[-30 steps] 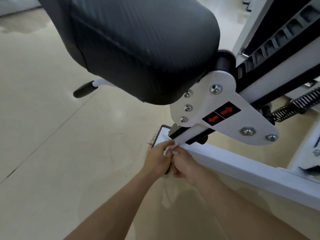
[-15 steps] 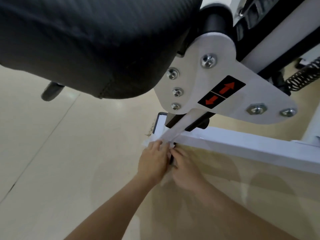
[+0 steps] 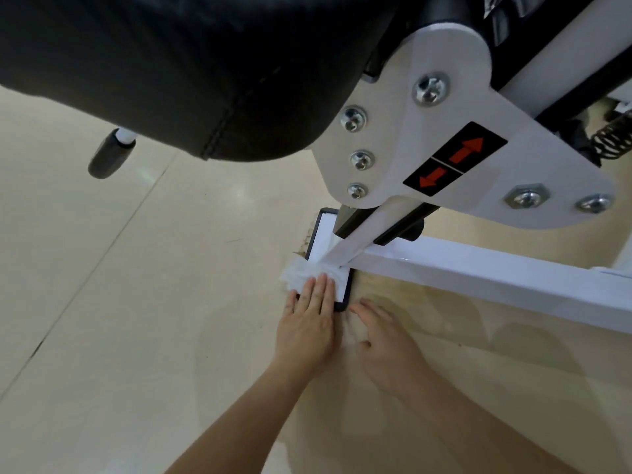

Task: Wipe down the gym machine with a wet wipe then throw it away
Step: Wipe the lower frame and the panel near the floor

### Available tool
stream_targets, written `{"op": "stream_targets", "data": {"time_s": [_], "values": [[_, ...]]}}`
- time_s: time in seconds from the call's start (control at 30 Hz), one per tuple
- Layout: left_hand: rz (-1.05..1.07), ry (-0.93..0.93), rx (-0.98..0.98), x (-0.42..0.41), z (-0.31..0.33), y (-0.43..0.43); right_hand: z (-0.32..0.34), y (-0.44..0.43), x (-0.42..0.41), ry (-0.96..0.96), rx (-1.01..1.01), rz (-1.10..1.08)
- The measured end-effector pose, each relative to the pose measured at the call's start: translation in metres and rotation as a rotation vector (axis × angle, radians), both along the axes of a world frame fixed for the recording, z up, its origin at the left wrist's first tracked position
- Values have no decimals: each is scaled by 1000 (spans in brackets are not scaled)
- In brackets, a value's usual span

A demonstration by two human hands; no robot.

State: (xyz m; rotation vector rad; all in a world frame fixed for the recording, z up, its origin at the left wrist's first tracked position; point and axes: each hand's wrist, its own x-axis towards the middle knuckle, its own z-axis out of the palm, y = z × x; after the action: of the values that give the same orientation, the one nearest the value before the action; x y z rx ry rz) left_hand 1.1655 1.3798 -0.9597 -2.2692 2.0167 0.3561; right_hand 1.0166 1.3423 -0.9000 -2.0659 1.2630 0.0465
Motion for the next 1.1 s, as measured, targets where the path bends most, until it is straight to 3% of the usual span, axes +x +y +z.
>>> {"op": "stream_targets", "data": {"time_s": [0.23,0.6,0.77,0.97,1.1], "values": [[112,0,72,22,16,-21,10,12,-4,-21,24,51],[-168,16,165,-11,23,-19,9,29,-1,-69,148,-117],[-112,17,113,-21,19,-36,10,28,-15,-153,197,-215],[-15,-5,96,1,19,2,11,15,-13,-208,236,-315],[91,-15,72,19,21,-8,5,22,-3,-249,274,-285]]}}
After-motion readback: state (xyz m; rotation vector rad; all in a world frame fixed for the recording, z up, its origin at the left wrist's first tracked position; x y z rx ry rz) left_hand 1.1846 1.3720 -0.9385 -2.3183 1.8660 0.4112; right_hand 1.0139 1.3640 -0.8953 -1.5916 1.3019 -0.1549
